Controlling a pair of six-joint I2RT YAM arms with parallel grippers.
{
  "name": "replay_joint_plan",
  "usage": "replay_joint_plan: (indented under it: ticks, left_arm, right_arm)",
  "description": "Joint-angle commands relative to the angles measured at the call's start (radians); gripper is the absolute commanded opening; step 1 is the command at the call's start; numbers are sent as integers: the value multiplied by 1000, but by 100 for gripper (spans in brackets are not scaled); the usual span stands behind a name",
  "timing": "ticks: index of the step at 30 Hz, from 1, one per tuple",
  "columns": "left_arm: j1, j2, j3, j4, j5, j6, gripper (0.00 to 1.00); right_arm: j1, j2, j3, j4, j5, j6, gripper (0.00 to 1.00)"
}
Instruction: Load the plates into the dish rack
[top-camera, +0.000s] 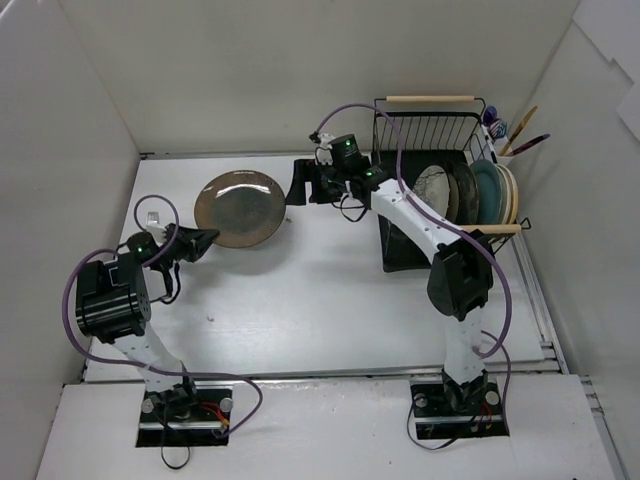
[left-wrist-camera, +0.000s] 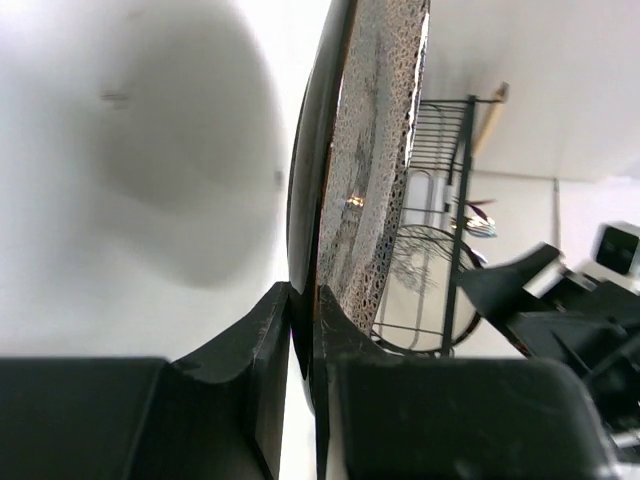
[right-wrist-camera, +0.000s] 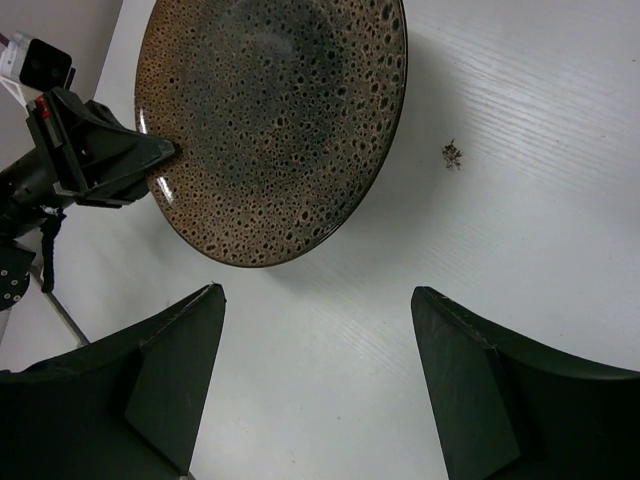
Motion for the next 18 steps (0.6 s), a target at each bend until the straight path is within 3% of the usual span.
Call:
replay_joint_plan:
  ticks: [1,18]
  left_arm:
    - [-6,-124,33,343,118,-84,0]
    - [-42,-79,27,682,172,-266,0]
  right_arm:
    - [7,-9,56,76,-32,37,73]
    - [9,75,102,127,-98,86,72]
